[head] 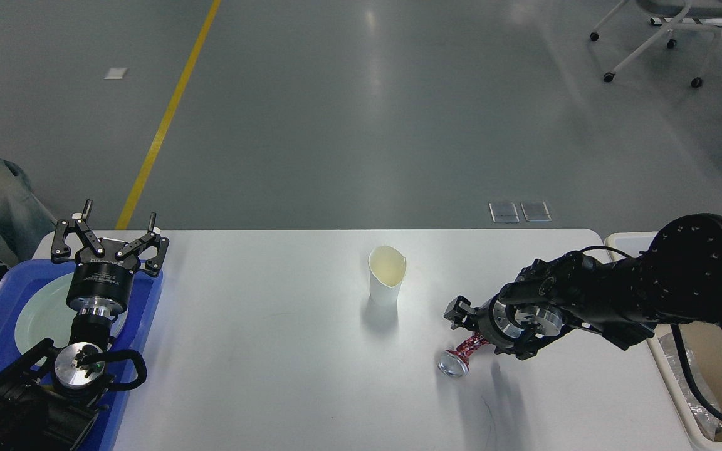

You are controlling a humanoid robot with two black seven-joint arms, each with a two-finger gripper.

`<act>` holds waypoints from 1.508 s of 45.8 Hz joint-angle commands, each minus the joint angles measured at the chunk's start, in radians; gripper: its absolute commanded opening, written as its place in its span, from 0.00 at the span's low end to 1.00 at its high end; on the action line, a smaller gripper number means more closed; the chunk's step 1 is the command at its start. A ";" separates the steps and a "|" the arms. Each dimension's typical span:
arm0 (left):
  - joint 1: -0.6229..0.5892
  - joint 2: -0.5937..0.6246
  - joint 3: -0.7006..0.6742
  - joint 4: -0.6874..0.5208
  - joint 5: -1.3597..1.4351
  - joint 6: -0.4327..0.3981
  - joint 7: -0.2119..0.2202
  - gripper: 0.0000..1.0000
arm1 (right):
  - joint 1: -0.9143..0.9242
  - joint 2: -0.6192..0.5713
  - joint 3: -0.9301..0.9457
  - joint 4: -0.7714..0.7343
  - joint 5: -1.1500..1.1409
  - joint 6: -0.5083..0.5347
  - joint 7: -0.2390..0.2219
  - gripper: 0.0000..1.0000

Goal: Tidy desktop
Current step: 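Move the right gripper down onto the red can and grasp it, then lift the red can and carry it into the white bin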

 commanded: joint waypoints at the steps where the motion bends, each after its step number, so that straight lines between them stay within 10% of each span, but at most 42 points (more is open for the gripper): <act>1: 0.000 0.000 0.000 0.000 0.000 0.000 0.001 0.96 | -0.037 0.030 0.000 -0.045 0.001 0.002 -0.001 0.79; 11: 0.000 0.000 0.000 0.000 0.000 0.001 0.000 0.96 | -0.048 0.025 0.000 -0.045 0.001 0.002 -0.001 0.70; 25: 0.000 0.000 0.000 0.000 0.000 0.000 0.000 0.96 | -0.044 0.024 0.001 -0.037 0.144 0.006 -0.061 0.00; 45: 0.000 0.000 0.000 0.000 0.000 0.000 0.000 0.96 | -0.016 0.002 -0.008 -0.007 0.150 0.002 -0.084 0.00; 56: 0.000 0.000 0.000 0.000 0.000 0.000 0.001 0.96 | 0.275 -0.206 -0.043 0.367 0.092 0.031 -0.081 0.00; 69: 0.000 0.000 0.000 0.000 0.000 0.000 0.000 0.96 | 0.835 -0.308 -0.235 0.649 -0.069 0.396 -0.076 0.00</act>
